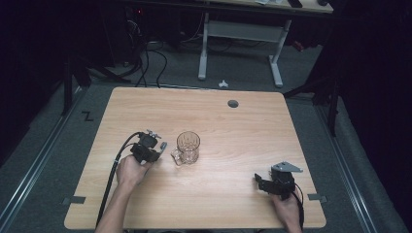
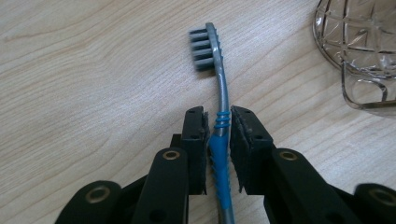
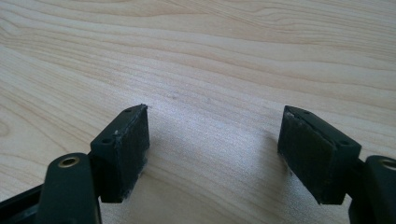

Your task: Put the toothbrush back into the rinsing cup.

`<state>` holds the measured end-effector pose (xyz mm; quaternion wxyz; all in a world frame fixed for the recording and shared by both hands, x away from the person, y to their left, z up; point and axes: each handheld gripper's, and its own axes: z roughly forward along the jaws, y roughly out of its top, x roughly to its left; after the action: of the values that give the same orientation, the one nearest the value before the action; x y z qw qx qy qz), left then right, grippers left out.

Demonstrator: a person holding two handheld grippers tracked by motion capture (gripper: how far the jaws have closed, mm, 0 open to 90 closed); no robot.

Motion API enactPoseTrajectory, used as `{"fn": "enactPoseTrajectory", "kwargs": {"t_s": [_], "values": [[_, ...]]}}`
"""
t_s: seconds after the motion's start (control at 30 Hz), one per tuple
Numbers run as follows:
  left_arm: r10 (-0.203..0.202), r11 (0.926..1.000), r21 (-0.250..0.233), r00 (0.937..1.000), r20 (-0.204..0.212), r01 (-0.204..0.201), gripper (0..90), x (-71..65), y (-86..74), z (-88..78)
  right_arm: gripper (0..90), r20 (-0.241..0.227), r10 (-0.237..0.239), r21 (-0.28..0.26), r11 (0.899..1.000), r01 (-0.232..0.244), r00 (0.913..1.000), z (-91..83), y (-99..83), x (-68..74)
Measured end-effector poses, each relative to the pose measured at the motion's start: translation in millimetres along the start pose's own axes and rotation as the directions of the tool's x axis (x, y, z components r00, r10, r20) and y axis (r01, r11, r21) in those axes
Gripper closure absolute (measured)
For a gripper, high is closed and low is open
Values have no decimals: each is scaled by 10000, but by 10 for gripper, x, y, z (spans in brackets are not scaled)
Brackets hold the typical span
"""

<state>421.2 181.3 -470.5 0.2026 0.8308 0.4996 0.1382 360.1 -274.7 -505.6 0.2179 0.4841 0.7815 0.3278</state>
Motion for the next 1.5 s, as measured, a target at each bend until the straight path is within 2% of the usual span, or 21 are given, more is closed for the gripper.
{"fn": "enactPoseTrajectory", "kwargs": {"t_s": [0.4, 0.87, 1.03, 1.5], "values": [[47, 9997, 227, 10000, -4, -47, 783, 2, 4, 59, 251, -10, -3, 14, 10000, 3, 10000, -1, 0, -1], [-118, 9995, 280, 9998, 147, 114, 794, 47, 5, 61, 250, -7, 0, 15, 10000, 0, 10000, -1, 0, 0], [-232, 9997, 67, 9995, 237, 231, 795, 64, 3, 10, 250, -5, -1, 14, 10000, 1, 10000, -1, 0, 0], [-167, 9992, -347, 9994, 306, 177, 799, 53, -17, -171, 251, -5, -1, 13, 10000, 1, 10000, -1, 0, 0]]}}
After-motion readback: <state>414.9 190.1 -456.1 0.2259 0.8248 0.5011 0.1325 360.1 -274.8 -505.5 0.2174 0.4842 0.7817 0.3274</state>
